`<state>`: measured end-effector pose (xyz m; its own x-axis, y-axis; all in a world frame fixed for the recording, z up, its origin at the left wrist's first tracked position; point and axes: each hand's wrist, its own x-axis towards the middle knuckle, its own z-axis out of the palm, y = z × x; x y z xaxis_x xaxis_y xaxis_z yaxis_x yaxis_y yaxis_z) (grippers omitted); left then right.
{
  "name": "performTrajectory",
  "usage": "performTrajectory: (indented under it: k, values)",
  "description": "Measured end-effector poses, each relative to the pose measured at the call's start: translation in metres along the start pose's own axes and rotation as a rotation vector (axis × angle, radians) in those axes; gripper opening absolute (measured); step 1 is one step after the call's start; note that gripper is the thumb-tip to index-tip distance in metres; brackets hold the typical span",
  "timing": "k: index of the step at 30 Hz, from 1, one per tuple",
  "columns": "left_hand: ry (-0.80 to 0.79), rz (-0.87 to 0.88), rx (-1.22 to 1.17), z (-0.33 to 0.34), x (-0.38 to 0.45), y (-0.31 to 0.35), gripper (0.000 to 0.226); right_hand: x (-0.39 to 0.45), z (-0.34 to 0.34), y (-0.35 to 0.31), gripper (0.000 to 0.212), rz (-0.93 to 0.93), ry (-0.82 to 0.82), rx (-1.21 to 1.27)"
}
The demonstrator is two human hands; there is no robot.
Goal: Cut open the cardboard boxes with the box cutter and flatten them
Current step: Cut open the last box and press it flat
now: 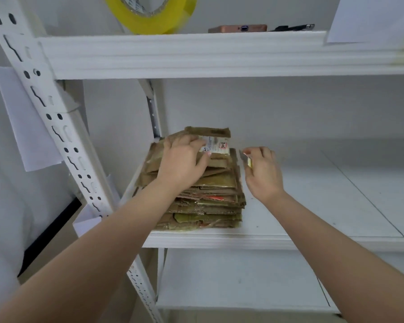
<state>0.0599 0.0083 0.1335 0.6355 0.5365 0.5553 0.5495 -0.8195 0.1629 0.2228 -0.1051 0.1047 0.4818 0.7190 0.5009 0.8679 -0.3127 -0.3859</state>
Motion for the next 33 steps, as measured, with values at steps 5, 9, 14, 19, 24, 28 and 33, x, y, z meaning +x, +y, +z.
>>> performTrajectory:
  k: [5,9,14,19,24,28,33]
  values:
    - [0.041,0.120,-0.080,0.018,0.010,0.051,0.037,-0.012,-0.017,0.039,0.029,0.133,-0.004,-0.014]
    - [0.041,0.209,-0.106,0.034,0.019,0.088,0.035,-0.015,-0.032,0.076,0.027,0.249,-0.028,-0.053]
    - [0.002,0.295,-0.119,0.072,0.031,0.137,0.036,-0.013,-0.049,0.134,0.031,0.365,-0.065,-0.097]
    - [-0.209,0.212,-0.139,0.132,0.036,0.190,0.039,-0.016,-0.065,0.217,0.041,0.367,-0.230,-0.194]
    - [-0.464,0.050,-0.016,0.196,0.028,0.231,0.043,-0.024,-0.061,0.290,0.030,0.277,-0.443,-0.211]
    - [-0.588,-0.112,0.032,0.225,0.013,0.248,0.045,-0.032,-0.053,0.321,0.033,0.174,-0.545,-0.176]
    - [-0.577,-0.234,0.037,0.233,0.004,0.261,0.046,-0.037,-0.047,0.333,0.034,0.067,-0.464,-0.181]
